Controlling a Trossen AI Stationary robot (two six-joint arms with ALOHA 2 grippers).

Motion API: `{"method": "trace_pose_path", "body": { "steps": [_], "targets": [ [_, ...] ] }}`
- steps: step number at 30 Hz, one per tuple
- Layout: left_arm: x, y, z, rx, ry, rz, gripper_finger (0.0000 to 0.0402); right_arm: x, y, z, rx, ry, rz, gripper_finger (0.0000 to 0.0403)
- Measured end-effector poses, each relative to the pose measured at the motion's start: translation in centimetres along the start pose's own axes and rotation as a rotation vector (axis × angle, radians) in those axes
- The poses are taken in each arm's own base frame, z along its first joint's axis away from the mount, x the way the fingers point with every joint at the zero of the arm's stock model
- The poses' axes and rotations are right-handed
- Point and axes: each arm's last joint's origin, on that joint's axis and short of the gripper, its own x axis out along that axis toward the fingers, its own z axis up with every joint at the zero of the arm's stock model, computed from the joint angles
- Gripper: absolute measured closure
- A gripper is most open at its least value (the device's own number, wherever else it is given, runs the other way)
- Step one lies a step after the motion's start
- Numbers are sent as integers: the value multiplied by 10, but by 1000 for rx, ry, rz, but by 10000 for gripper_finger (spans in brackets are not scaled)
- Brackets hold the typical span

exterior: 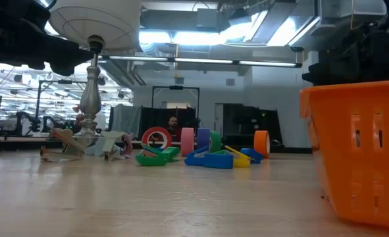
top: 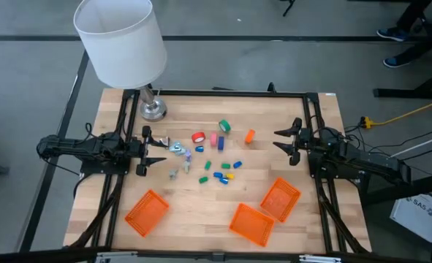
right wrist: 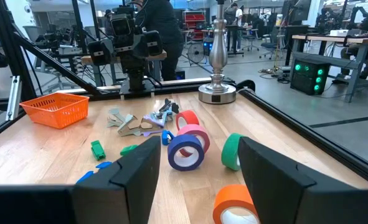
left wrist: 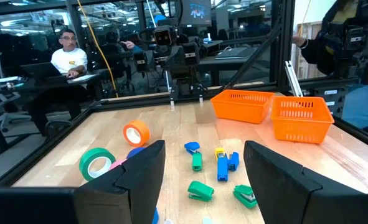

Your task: Pick and place Stapler, Stapler remover, tape

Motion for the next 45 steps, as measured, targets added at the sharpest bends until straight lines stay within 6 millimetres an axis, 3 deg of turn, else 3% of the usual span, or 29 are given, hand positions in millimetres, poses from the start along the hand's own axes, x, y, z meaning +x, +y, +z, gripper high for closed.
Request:
{"method": "trace_pose_path", "body": {
  "steps": [28,36,45],
  "targets": [
    [0,0,0,0,0,0,185,0,0,3,-1,-11,-4,183],
    [0,0,0,0,0,0,187,-19,6,72,-15,-112,0,182],
    [0,0,0,0,0,0,187,-31,13,133,6,77,35,182]
  ]
}}
